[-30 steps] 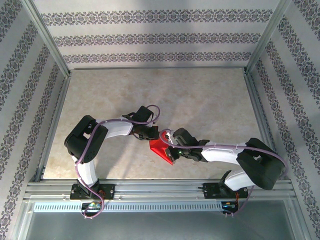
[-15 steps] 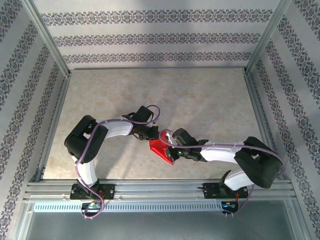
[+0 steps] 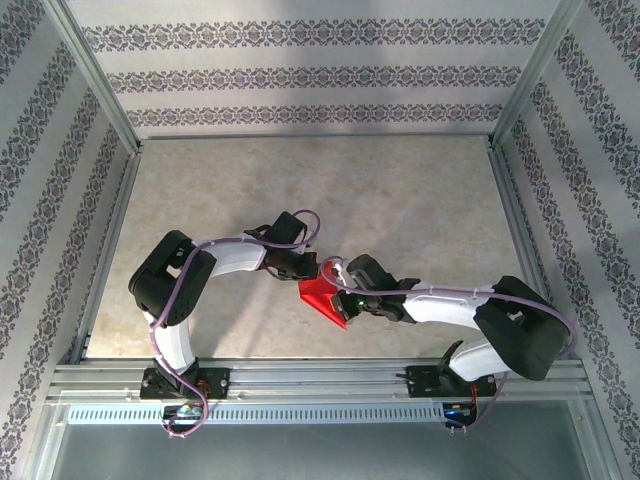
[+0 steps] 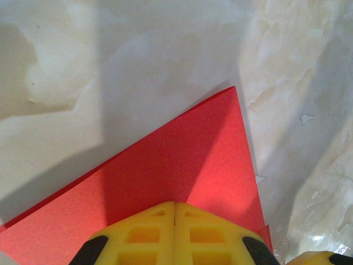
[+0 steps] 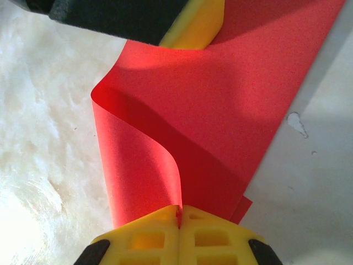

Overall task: Fold a paper plane with a square sheet of paper (fold left side to right side)
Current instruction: Perform the third fold on the triangle at the bottom-center of the table.

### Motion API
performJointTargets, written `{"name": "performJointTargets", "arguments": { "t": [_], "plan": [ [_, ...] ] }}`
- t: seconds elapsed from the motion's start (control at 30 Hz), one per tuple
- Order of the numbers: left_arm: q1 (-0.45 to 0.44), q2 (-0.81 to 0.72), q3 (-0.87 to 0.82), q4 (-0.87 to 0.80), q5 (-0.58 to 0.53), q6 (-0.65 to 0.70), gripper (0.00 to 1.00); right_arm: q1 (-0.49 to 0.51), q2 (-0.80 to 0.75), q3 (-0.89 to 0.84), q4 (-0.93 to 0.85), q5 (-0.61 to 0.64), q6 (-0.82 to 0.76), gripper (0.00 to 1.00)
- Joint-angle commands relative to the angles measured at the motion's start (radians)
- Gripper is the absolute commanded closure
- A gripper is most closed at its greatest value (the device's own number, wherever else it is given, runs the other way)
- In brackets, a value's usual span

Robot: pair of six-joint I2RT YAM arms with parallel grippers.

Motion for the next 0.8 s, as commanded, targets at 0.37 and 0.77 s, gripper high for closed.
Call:
{"name": "performJointTargets", "arguments": {
  "t": [0.37,0.77],
  "plan": [
    [-0.019,0.04,-0.017,-0.081,-0.052,0.022,0.95,-0.008,0.051,0.035,-0.006,-0.002,-0.012,1.0],
    [-0.019,0.027,-0.015,-0.078,-0.066,0.014,0.94,-0.002,0.073,0.003,-0.006,-0.03,0.005,1.0]
  ]
}}
